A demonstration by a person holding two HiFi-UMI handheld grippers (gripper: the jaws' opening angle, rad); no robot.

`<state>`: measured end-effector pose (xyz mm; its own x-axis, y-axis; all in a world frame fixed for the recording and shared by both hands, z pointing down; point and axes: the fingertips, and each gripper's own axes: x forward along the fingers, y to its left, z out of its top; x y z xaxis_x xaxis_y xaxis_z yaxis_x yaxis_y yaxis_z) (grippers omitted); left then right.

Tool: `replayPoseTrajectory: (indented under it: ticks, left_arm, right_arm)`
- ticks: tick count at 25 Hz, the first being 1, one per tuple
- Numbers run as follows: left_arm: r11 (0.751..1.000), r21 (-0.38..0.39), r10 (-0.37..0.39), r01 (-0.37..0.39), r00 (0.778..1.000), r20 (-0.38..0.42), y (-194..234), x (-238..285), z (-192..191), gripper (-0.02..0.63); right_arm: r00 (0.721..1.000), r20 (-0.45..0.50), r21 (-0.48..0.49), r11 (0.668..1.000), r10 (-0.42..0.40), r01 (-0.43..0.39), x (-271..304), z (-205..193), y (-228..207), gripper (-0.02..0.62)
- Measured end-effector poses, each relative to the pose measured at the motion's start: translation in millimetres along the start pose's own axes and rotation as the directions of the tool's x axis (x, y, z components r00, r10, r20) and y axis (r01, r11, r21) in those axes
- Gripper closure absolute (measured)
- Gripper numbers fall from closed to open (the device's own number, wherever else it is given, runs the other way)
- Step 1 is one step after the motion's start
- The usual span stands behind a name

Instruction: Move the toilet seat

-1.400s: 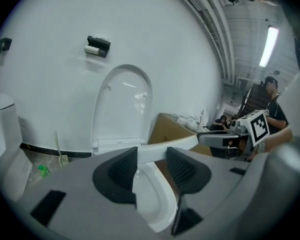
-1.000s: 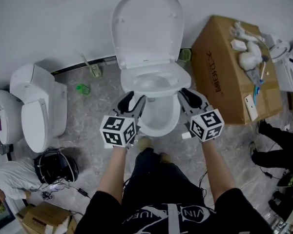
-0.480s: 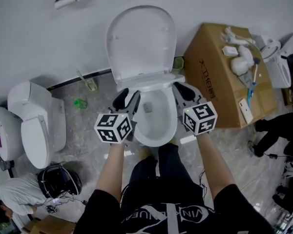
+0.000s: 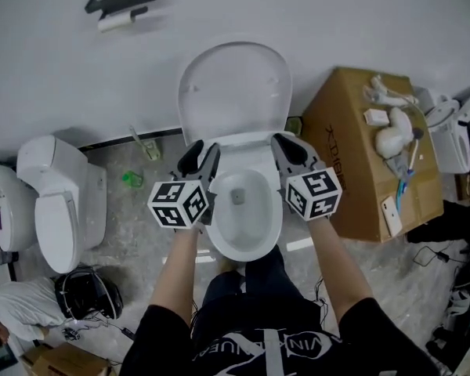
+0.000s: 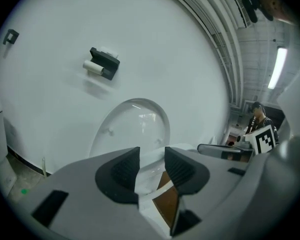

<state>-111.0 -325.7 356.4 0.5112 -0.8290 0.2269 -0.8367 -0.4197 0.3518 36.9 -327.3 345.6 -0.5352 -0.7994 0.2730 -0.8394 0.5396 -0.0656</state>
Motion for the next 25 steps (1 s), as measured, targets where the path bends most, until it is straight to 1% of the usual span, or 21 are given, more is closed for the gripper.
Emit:
replayPoseTrajectory:
  ticks: [2,7,12,16,25]
  left_arm:
    - [1.0,0.002,0.018,-0.018,1.0,0.016,5,10,9,0.452]
    - [0.997,0.045,0.064,-0.066,0.997,0.037,14,34,29,0.484]
    - [0.992,0.079,0.091,-0.096,0.994,0.064,20,56,44,0.546]
    - [0.989,0.082,0.119,-0.126,0.989,0.082,29,71,52,0.558]
    - [0.98,0.11,0.157,-0.166,0.984,0.087,45,99,65,0.572]
  right_arm:
    - [1.0,0.013,-0.004,1.0,0.011,-0.011,11,8,-7,0.589]
    - [0.999,0.034,-0.014,0.999,0.035,-0.035,38,24,-22,0.591]
    - [0.997,0.035,-0.034,0.997,0.063,-0.062,63,35,-35,0.592]
    - [0.996,0.033,-0.046,0.996,0.08,-0.078,80,41,-43,0.594]
    - [0.994,0.034,-0.064,0.993,0.101,-0.098,111,50,-60,0.595]
